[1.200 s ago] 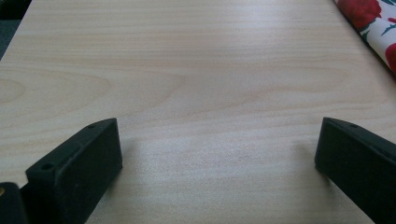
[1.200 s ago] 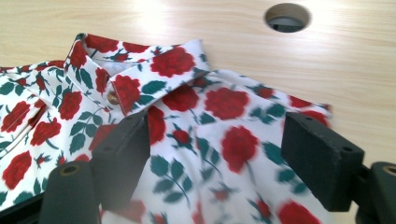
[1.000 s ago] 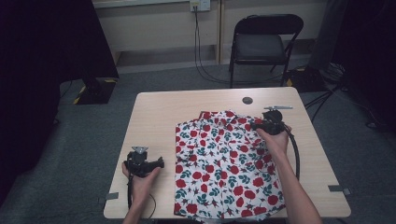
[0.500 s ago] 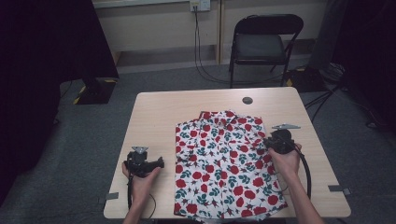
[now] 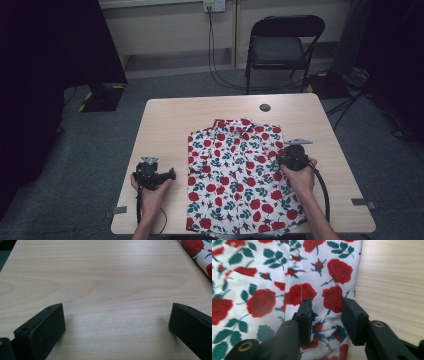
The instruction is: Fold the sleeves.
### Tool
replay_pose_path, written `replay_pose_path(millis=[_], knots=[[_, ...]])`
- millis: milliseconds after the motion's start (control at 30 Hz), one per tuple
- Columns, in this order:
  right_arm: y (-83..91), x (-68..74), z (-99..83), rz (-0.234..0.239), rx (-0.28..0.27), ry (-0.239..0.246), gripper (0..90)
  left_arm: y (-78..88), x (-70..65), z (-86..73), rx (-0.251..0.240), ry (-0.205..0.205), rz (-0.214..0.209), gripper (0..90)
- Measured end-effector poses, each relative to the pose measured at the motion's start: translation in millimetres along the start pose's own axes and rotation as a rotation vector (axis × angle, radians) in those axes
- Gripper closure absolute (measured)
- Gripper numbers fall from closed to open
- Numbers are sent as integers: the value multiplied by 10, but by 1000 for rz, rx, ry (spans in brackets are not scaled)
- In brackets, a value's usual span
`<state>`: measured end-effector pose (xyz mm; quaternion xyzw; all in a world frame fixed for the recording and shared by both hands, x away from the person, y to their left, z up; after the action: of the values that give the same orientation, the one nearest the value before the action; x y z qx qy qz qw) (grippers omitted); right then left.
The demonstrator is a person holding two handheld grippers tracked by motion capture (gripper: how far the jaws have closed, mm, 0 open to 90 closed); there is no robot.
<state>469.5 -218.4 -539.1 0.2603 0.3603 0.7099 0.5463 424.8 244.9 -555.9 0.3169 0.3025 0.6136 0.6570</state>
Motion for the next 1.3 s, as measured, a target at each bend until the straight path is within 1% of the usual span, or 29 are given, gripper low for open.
replay_pose_path(millis=[67,100,133,167,200,233,267,333,400,433,467,500,533,567,600,667,733,800,833,900,967,1033,1100,1133,1233,1300], knots=[[-1,11,-14,-9,-13,-11,590,0,0,0,0,0,0,1],[-2,12,-19,-17,-20,-7,577,0,0,0,0,0,0,1],[-3,9,-27,-23,-26,-12,552,0,0,0,0,0,0,1],[-6,5,-35,-14,-33,-23,513,0,0,0,0,0,0,1],[-8,7,-41,0,-38,-27,496,0,0,0,0,0,0,1],[-6,17,-44,-13,-36,-22,488,0,0,0,0,0,0,1],[-6,32,-44,-27,-38,-18,447,0,0,0,0,0,0,1],[-8,44,-47,-28,-38,-16,435,0,0,0,0,0,0,1],[-4,63,-55,-61,-52,1,416,0,0,0,0,0,0,1],[-4,75,-68,-59,-61,3,353,0,0,0,0,0,0,1],[-4,75,-68,-59,-61,3,353,0,0,0,0,0,0,1],[-2,52,-78,-45,-53,-26,239,0,0,0,0,0,0,1],[7,32,-82,-25,-51,-43,206,0,0,0,0,0,0,1],[17,20,-84,-15,-54,-55,188,0,0,0,0,0,0,1],[40,-5,-86,2,-71,-81,158,0,0,0,0,0,0,1],[90,-57,-79,34,-79,-131,61,0,0,0,0,0,0,1],[173,-115,-66,71,-102,-171,50,0,0,0,0,0,0,1],[288,-184,-50,88,-144,-198,28,0,0,0,0,0,0,1],[343,-217,-49,88,-156,-206,28,0,0,0,0,0,0,1],[448,-286,-59,83,-172,-237,34,0,1,0,0,0,0,0],[540,-345,-98,77,-190,-247,35,0,0,0,-1,1,-1,1],[608,-399,-161,58,-192,-258,44,2,-1,-3,-1,1,-1,0],[650,-444,-235,59,-189,-258,48,3,-1,-3,-1,2,-1,1],[664,-466,-278,46,-184,-266,52,3,-1,-4,-1,1,-1,1],[692,-513,-399,16,-184,-267,52,4,-2,-6,-1,1,0,1],[704,-540,-473,2,-175,-283,53,11,-4,-13,1,2,1,1]])
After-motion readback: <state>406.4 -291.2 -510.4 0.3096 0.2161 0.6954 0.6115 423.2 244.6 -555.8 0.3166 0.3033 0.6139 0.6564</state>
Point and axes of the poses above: each handheld gripper's, and its own axes: y roughly backward along the jaws, z roughly out of its top, x roughly to its left, the point moved 4 cm from there along -y, roughly forward along the jaws, and after that the axes turned 9 degrees about x, right-handed, at the moved point
